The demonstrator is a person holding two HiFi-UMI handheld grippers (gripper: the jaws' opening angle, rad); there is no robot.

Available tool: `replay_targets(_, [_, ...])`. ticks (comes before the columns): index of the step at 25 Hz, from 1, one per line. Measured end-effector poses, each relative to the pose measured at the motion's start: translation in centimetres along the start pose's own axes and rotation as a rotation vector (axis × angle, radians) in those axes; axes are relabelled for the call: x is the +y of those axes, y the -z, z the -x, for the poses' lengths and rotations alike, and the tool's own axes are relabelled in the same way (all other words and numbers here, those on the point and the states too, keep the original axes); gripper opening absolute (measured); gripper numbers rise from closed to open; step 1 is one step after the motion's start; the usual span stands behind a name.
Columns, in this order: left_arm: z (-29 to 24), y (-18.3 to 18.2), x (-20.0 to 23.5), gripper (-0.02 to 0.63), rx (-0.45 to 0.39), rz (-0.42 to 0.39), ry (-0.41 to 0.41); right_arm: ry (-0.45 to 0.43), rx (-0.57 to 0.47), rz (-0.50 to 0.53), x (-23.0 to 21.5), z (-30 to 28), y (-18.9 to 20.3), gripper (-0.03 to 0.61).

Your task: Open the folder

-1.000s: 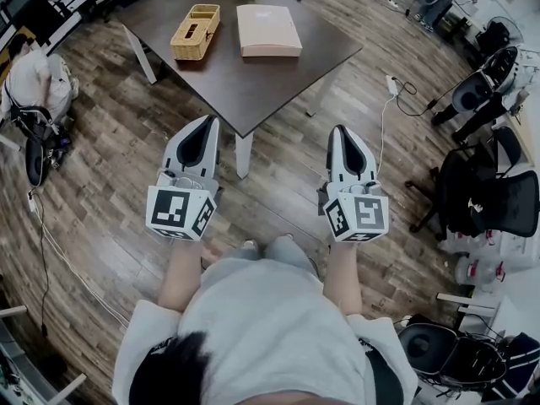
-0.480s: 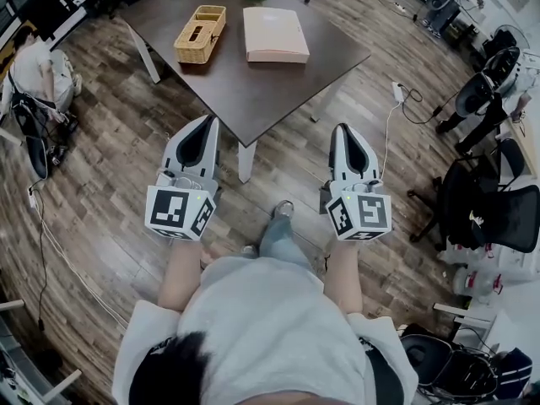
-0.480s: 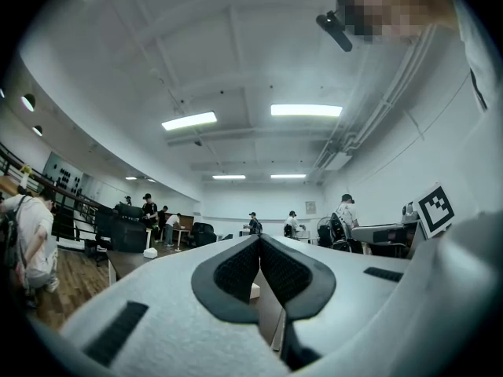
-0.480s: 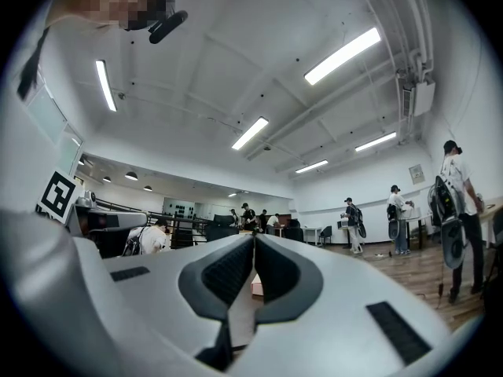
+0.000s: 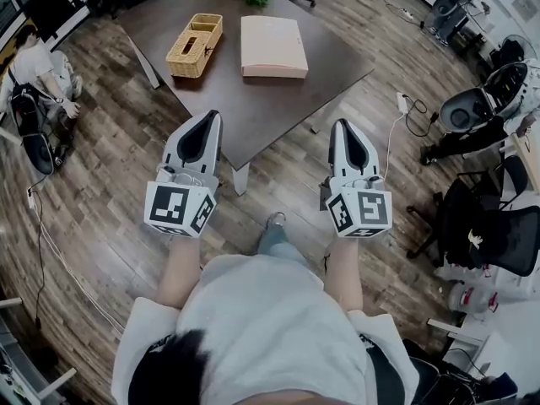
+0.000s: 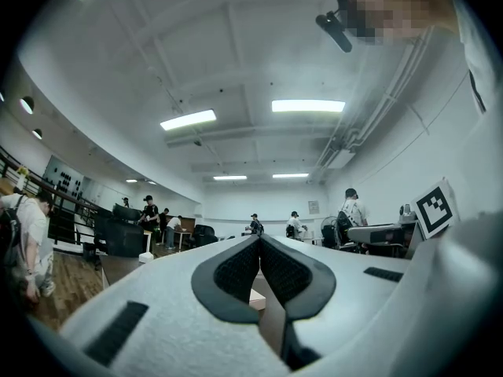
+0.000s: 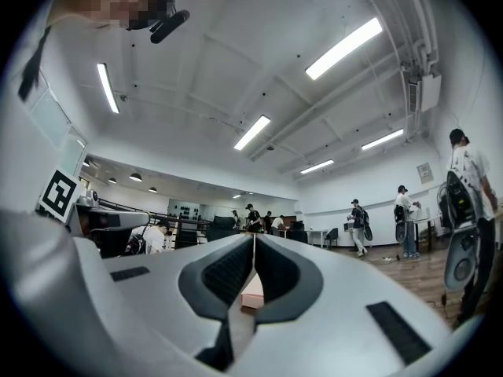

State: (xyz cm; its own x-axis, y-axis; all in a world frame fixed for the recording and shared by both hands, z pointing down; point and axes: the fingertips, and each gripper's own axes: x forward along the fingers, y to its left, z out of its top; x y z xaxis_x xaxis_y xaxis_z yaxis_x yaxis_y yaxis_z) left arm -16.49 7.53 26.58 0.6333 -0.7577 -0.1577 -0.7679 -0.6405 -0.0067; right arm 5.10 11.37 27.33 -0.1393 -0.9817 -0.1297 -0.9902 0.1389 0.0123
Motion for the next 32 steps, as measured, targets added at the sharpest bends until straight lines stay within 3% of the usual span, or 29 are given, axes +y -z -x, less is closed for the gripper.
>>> replay_targets(17, [-15.2,1.8,-0.7,0.008,-0.027,-0.009,-0.095,-0.111,-0.015,0.006,-11.8,-11.7,0.9,0.014])
replay_targets(32, [-20.5,4.8,-0.3,0.008,0.038,-0.042,-0.118,-0.121,0.019,-0.052,-16.0,-15.3,4.5,0.014])
